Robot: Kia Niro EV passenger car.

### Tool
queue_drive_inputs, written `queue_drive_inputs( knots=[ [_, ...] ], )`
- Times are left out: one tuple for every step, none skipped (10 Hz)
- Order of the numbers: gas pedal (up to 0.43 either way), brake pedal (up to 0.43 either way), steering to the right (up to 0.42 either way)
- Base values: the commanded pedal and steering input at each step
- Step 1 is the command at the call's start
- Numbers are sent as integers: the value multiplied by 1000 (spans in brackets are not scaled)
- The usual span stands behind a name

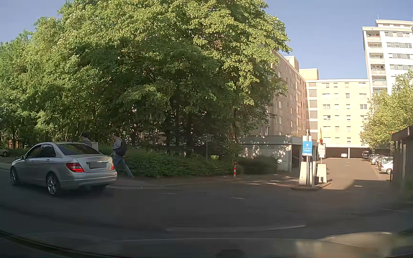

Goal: Follow the waypoints while adhering to traffic rules and regulations

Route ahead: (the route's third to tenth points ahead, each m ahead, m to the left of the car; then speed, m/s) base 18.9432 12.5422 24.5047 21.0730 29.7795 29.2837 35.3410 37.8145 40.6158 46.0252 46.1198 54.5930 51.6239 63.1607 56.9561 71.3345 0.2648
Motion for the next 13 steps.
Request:
queue_drive_inputs(
  knots=[
    [0, 189, 526],
    [0, 110, 466],
    [0, 0, 386],
    [0, 0, 293],
    [0, 0, 200],
    [0, 0, 124],
    [0, 0, 20],
    [8, 0, -69],
    [118, 0, -156],
    [169, 0, -235],
    [209, 0, -295],
    [228, 0, -370],
    [228, 0, -461]
  ],
)
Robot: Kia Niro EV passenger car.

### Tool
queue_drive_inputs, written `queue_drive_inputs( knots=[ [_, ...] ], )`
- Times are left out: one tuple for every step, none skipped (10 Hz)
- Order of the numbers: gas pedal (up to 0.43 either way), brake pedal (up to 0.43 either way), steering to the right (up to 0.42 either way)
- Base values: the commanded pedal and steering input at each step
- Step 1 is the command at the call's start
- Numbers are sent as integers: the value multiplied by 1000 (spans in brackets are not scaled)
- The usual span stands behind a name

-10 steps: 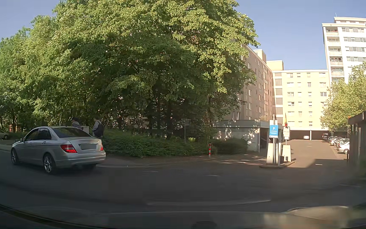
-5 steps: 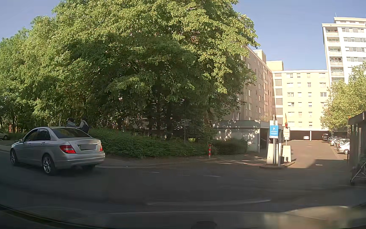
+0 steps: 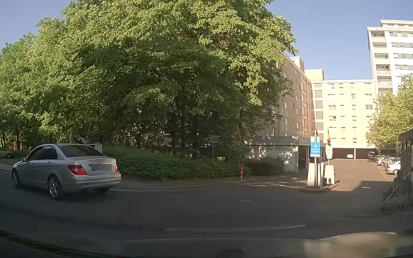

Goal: Follow the waypoints while adhering to traffic rules and regulations

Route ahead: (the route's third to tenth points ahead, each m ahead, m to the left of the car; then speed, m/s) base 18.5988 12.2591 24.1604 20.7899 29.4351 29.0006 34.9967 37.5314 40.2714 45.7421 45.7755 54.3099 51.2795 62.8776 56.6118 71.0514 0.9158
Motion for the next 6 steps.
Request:
queue_drive_inputs(
  knots=[
    [248, 0, -555],
    [248, 0, -615],
    [260, 0, -671],
    [268, 0, -709],
    [268, 0, -744],
    [268, 0, -782]
  ],
)
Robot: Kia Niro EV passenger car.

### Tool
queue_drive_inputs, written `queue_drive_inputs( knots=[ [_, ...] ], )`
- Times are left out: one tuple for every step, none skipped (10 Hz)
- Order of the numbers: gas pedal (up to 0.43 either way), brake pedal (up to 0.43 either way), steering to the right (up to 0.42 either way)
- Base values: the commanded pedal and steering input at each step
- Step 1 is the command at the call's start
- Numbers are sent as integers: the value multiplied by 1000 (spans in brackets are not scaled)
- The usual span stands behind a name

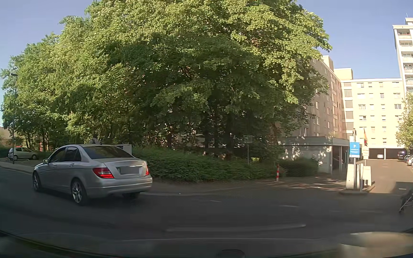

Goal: Follow the waypoints while adhering to traffic rules and regulations

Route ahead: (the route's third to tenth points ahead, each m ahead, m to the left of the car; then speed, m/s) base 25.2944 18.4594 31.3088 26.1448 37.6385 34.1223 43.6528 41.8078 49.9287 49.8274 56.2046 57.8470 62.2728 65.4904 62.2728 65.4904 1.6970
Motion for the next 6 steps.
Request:
queue_drive_inputs(
  knots=[
    [268, 0, -805],
    [268, 0, -829],
    [268, 0, -839],
    [268, 0, -840],
    [268, 0, -836],
    [268, 0, -819]
  ],
)
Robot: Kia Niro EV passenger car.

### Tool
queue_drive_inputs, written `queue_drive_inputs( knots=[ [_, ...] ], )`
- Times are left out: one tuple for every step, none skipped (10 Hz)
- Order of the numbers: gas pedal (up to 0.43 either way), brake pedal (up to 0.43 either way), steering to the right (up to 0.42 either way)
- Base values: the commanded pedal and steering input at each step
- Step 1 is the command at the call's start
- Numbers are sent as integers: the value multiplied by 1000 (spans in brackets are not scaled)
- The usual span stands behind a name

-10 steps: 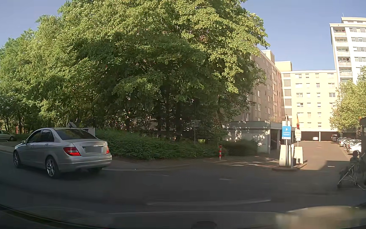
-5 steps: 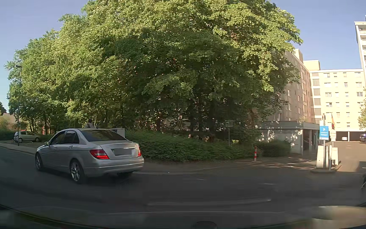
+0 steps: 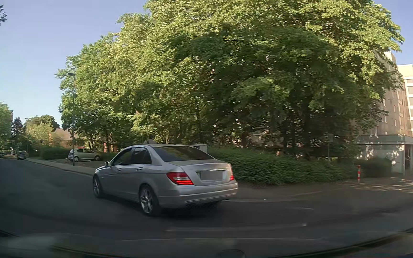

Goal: Follow the waypoints while adhering to traffic rules and regulations

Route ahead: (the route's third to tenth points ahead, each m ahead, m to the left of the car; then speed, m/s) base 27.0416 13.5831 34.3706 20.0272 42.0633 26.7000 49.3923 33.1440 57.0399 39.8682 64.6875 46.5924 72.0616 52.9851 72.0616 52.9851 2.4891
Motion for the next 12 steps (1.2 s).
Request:
queue_drive_inputs(
  knots=[
    [268, 0, -796],
    [268, 0, -756],
    [268, 0, -719],
    [268, 0, -685],
    [268, 0, -641],
    [268, 0, -598],
    [268, 0, -559],
    [268, 0, -511],
    [268, 0, -456],
    [268, 0, -401],
    [268, 0, -359],
    [268, 0, -307]
  ],
)
